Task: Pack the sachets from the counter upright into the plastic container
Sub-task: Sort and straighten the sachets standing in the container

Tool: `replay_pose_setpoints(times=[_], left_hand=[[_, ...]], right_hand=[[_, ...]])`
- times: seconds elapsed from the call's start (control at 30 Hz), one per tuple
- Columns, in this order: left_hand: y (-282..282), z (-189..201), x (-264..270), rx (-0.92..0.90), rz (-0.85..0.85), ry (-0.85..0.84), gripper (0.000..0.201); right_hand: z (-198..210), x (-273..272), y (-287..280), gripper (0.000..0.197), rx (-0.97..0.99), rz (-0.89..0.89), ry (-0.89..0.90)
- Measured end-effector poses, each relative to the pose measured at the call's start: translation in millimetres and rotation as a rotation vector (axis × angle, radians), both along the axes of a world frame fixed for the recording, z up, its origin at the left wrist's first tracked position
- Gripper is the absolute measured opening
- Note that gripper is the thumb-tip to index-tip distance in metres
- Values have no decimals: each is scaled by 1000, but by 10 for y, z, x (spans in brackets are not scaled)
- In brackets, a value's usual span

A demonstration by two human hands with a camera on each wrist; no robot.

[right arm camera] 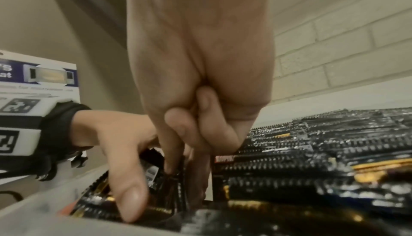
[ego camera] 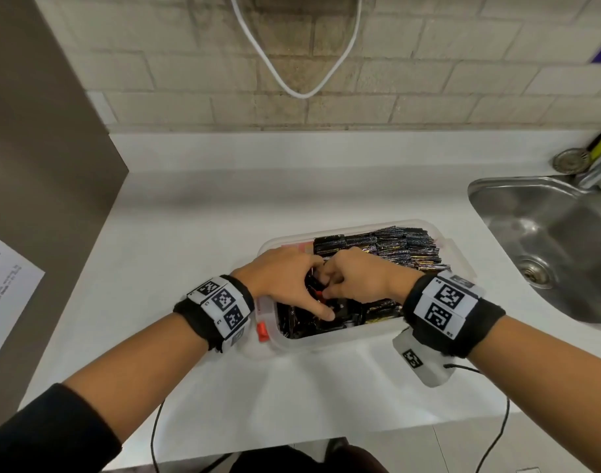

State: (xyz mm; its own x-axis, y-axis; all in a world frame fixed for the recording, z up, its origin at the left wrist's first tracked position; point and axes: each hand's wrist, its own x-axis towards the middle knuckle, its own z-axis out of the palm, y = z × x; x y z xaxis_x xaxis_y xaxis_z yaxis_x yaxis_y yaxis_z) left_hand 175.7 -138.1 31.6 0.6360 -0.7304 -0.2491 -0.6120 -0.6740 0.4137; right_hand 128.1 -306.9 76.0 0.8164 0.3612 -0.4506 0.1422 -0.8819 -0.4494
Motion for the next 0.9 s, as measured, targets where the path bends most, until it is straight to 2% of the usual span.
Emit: replay_pose_setpoints(times=[0.13, 0.27, 0.43, 0.6, 0.73, 0.83, 0.9], left_hand=[[17, 7, 61, -16, -8, 72, 69], [68, 17, 129, -26, -8, 145, 69], [77, 35, 131, -35, -21, 161, 68], [112, 44, 100, -79, -26, 182, 65], [109, 37, 70, -78, -24, 158, 74], [117, 10, 49, -101, -18, 96, 67], [121, -9, 33, -113, -14, 18, 62]], right_hand=[[79, 5, -137, 6, 110, -75, 53], [120, 0, -226, 8, 232, -148, 141], [38, -61, -204, 12, 305, -176, 218], [37, -57, -204, 7, 248, -165, 247], [8, -59, -160, 14, 192, -163, 146], [-24, -67, -122, 23, 172, -138, 97], [-31, -62, -120, 24, 187, -141, 130]])
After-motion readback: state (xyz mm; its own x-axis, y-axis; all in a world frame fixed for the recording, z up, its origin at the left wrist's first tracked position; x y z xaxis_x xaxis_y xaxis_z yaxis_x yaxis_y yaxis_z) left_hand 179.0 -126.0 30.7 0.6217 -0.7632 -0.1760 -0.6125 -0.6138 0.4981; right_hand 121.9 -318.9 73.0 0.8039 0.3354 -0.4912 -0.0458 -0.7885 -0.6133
